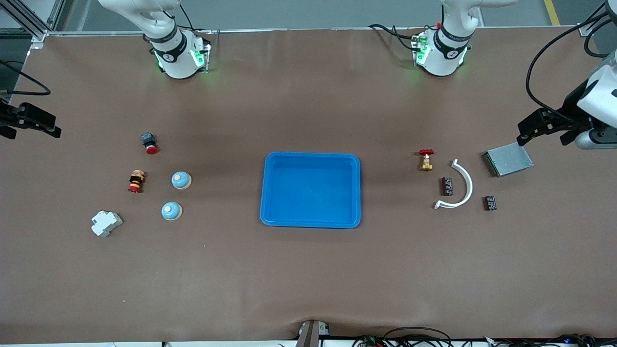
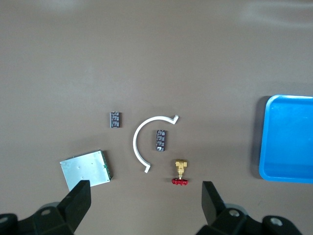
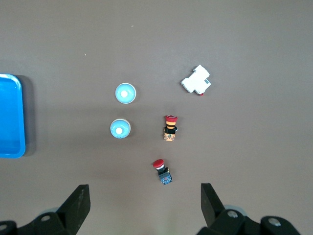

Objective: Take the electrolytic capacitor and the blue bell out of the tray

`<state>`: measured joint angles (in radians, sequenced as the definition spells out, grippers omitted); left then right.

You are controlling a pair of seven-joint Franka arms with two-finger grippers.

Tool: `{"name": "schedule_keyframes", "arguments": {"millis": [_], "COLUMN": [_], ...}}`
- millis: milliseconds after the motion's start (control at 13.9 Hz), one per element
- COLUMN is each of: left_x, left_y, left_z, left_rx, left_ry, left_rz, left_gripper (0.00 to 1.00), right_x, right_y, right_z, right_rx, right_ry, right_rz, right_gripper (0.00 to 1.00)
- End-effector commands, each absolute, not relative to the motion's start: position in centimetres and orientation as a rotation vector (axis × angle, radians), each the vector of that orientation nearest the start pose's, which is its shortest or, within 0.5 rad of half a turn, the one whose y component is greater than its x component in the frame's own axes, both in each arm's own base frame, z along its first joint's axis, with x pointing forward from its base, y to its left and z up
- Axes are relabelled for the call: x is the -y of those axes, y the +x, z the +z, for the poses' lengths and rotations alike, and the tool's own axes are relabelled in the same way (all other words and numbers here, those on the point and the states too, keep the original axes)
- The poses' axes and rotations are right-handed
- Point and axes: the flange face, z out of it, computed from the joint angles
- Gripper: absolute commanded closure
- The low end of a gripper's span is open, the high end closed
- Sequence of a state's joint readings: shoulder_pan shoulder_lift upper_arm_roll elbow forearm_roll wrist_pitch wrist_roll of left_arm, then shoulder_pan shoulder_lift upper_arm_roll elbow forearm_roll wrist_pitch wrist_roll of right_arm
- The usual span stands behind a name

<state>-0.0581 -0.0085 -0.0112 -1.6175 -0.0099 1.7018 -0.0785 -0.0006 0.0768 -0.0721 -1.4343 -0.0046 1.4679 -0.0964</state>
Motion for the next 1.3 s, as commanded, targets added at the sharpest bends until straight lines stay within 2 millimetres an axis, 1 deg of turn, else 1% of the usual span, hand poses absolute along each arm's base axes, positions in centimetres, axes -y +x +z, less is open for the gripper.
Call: {"name": "schedule_keyframes", "arguments": {"millis": [0,144,216,289,505,938,1082,1226], "left_x": [4.23,4.35,4.18,4.15,4.21,4.38,4.12,4.29], "left_y": [57.22,57.32,57.53,57.57,57.56,57.58,57.60,57.59], "left_z": [62.73,62.99,62.87,62.78,62.50,62.32,62.32,62.39], "left_rx": [0.026,0.029,0.051,0.075,0.077,-0.010,-0.008,-0.010], "left_ry": [-3.165,-3.169,-3.167,-3.165,-3.162,-3.142,-3.142,-3.142], "left_rz": [-0.167,-0.176,-0.174,-0.172,-0.157,-0.152,-0.152,-0.154], "left_gripper": [0.00,0.00,0.00,0.00,0.00,0.00,0.00,0.00], "right_x": [3.87,3.90,3.81,3.79,3.87,3.76,3.76,3.85], "right_y": [56.13,56.04,56.02,56.00,55.99,56.01,56.01,56.00], "right_z": [64.29,64.35,64.40,64.32,64.32,64.46,64.39,64.32], "right_rx": [0.034,-0.019,-0.071,-0.083,-0.085,-0.082,-0.082,-0.085], "right_ry": [-3.141,-3.130,-3.122,-3.120,-3.120,-3.088,-3.088,-3.088], "right_rz": [0.055,0.056,0.058,0.063,0.063,0.050,0.052,0.055], "right_gripper": [0.00,0.00,0.00,0.00,0.00,0.00,0.00,0.00]}}
